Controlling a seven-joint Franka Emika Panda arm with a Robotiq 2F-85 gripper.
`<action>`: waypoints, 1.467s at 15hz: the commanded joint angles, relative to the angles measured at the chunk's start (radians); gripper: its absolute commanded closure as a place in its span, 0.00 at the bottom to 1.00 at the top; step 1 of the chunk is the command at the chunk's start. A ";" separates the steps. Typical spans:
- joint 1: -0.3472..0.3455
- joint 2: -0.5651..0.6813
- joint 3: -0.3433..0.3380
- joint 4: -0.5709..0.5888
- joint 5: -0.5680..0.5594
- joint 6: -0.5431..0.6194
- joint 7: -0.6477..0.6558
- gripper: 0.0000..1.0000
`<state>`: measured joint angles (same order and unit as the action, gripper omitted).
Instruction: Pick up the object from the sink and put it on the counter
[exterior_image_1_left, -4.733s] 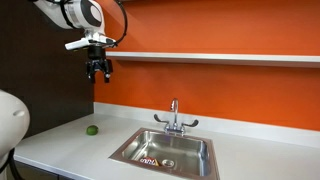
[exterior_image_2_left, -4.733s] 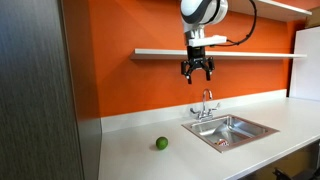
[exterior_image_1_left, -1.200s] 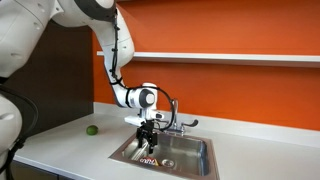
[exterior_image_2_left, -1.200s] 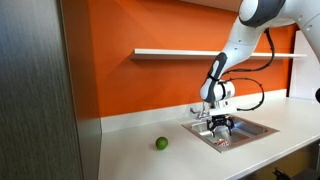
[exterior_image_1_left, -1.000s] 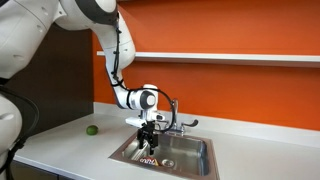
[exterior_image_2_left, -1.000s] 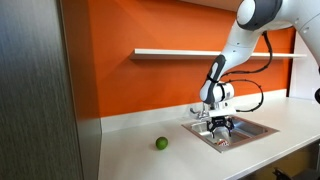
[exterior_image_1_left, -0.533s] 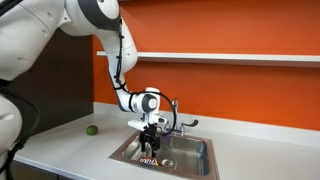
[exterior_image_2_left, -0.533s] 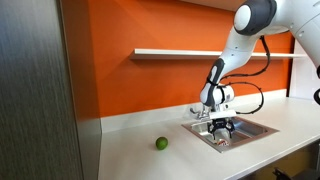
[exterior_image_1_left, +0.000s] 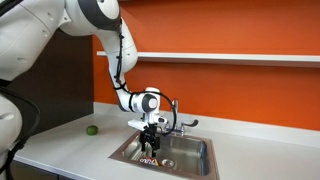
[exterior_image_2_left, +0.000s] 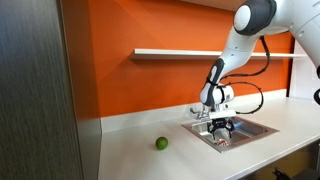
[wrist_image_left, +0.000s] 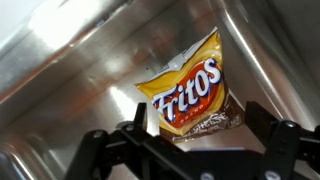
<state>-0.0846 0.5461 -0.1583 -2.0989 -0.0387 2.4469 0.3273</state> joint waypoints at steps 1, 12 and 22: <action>0.010 0.011 -0.010 0.001 0.011 0.019 -0.009 0.00; 0.014 0.066 -0.003 0.001 0.027 0.043 -0.011 0.11; 0.009 0.068 0.002 -0.002 0.049 0.047 -0.018 0.98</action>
<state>-0.0762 0.6114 -0.1580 -2.0993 -0.0178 2.4794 0.3272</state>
